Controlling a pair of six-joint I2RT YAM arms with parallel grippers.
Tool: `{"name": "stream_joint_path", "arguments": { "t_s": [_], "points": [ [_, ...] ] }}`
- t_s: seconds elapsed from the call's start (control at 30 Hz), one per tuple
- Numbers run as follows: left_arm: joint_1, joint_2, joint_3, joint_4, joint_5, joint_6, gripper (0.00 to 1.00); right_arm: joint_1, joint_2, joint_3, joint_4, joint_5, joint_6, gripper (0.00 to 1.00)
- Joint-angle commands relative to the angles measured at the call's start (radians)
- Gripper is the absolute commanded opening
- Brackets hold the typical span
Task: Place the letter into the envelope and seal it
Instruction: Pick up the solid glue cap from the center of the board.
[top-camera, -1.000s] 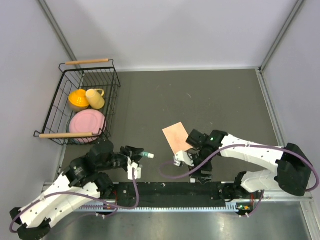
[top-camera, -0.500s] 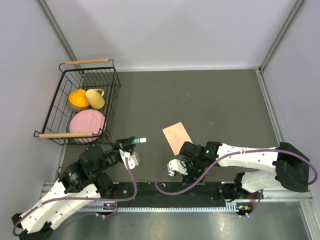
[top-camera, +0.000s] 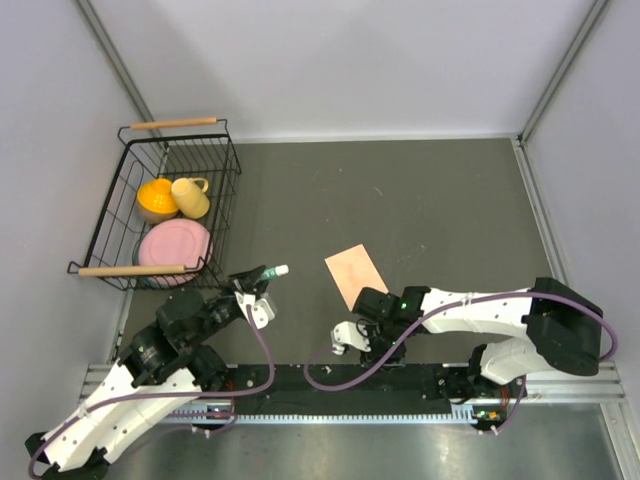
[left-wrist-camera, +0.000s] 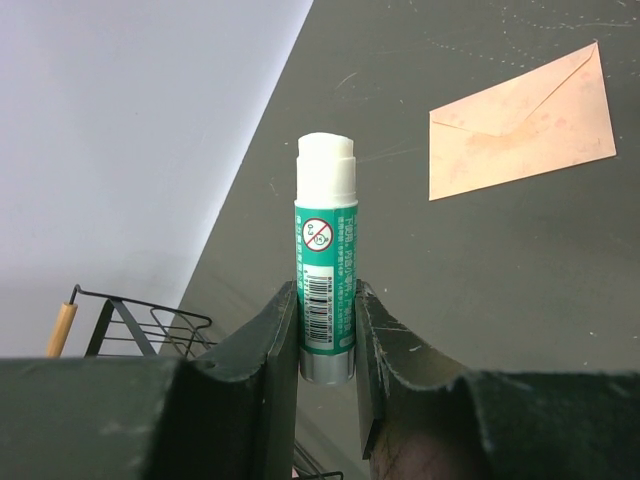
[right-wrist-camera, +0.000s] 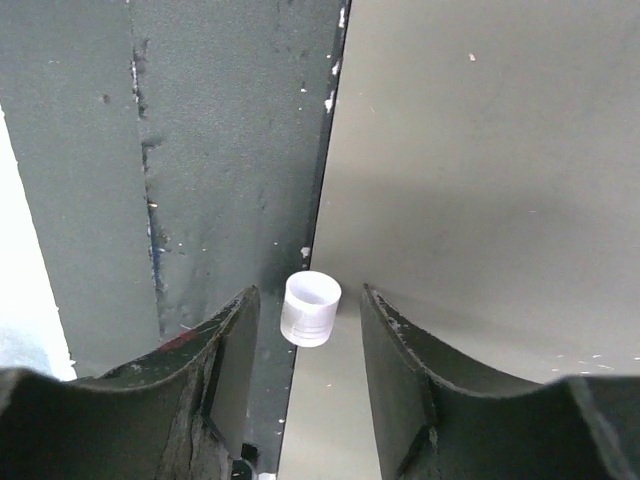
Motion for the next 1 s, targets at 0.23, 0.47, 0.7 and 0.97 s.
{"name": "stream_joint_path", "arguments": {
  "t_s": [0.23,0.47,0.7,0.97],
  "points": [
    [0.01,-0.004,0.003,0.058,-0.004,-0.04,0.0,0.014,0.043,-0.036,0.068,0.14,-0.021,0.43],
    [0.01,-0.003,-0.002,0.065,-0.001,-0.046,0.0,0.01,-0.041,-0.038,0.063,0.187,-0.073,0.23],
    [0.01,0.017,-0.008,0.084,0.011,-0.046,0.0,-0.128,-0.097,-0.015,0.019,0.088,-0.196,0.25],
    [0.01,0.046,-0.002,0.101,0.028,-0.045,0.0,-0.176,-0.08,-0.014,0.017,0.02,-0.312,0.3]
  ]
}}
